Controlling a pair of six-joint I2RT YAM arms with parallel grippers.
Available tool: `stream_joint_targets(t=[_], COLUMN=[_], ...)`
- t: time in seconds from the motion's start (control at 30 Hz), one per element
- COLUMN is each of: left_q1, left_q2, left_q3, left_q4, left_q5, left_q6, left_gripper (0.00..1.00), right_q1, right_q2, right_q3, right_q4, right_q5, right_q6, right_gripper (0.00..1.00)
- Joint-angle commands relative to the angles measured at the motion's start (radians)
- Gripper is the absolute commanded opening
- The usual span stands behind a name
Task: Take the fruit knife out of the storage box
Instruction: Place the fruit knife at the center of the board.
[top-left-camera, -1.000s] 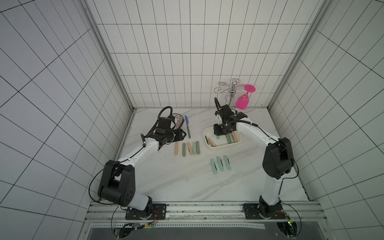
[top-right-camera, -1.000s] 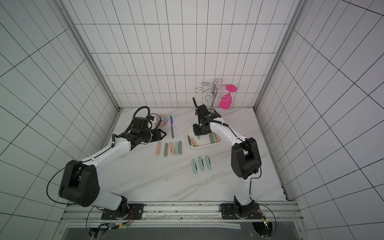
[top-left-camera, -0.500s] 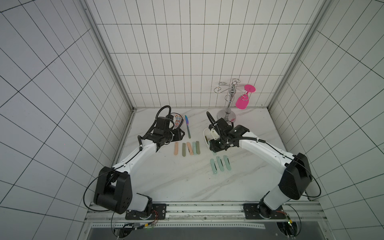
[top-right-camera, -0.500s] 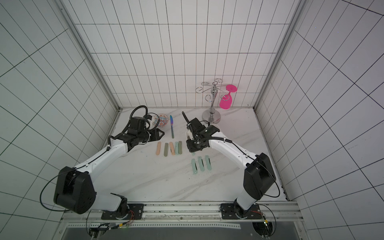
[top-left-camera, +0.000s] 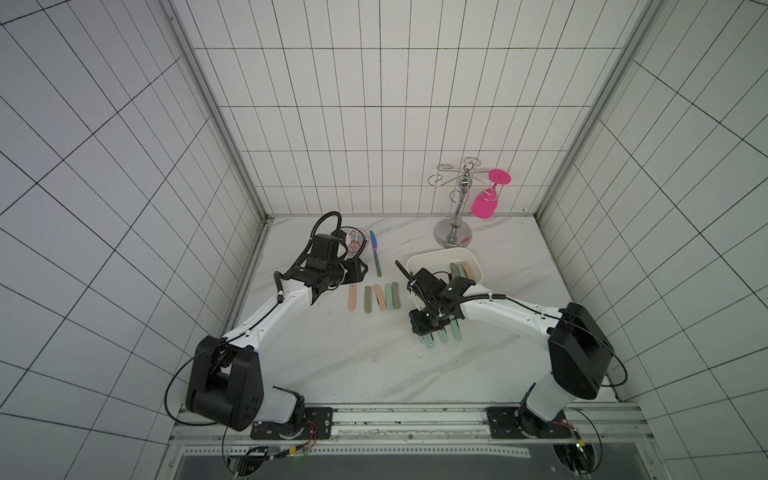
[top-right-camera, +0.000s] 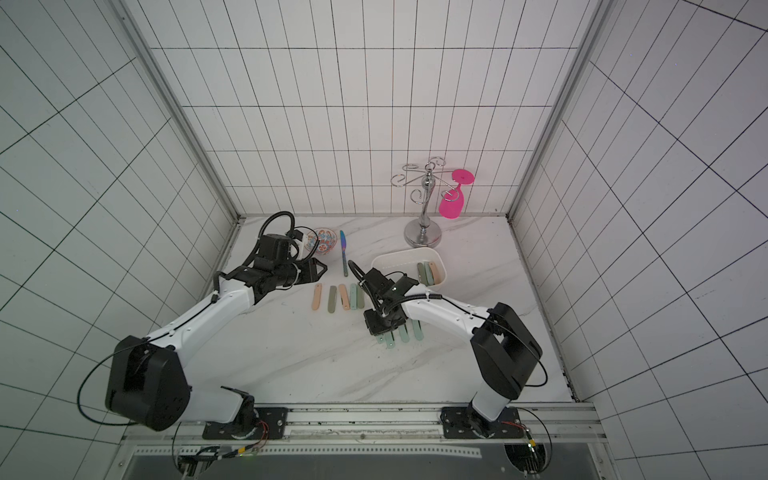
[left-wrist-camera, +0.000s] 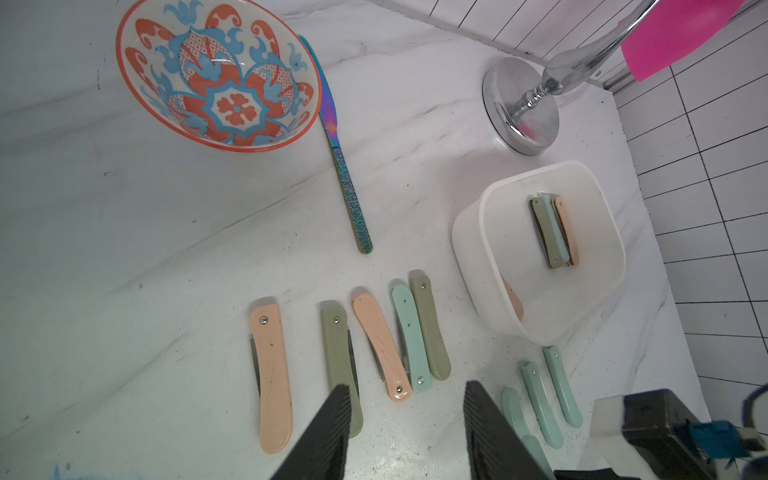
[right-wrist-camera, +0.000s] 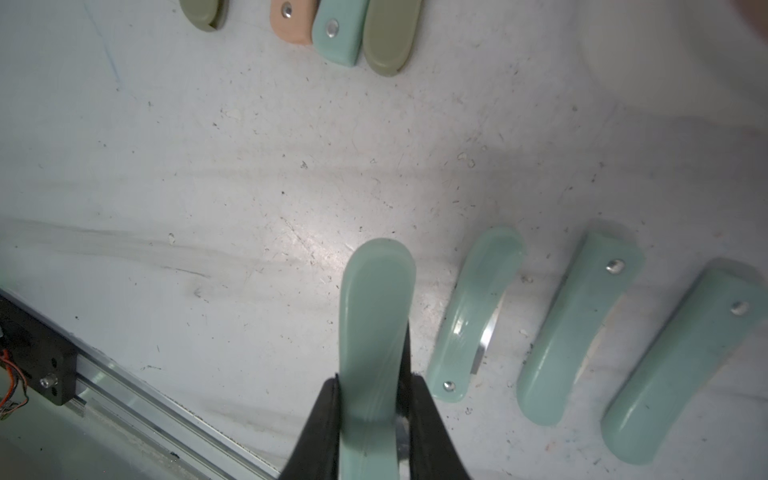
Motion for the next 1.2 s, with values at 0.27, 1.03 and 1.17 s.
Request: stream_joint_targets(t=[0.27,1.03,1.17], left_q1=[-0.009,-0.008,-0.008], left_q2=[-0.020,-0.029,-0.028], left_q3=[0.000,-0.012,-0.012], left_q4=[-0.014,-0.006,-0.004], left_q5=[0.025,0.036,0.037], left_q6=[0.014,0.020,0.020], left_gripper=[0.47,0.47,0.47], right_q1=[0.007,0.008,0.008], right_q2=[0.108,0.200,0.201], right_q3=[-0.002,0.054,0.061], right_q4=[0.038,0.024,0.024], right_q5=[0.027,0.030,0.024], right_q6=[0.101,0.106,0.099], right_gripper=[0.00,0.08,0.12])
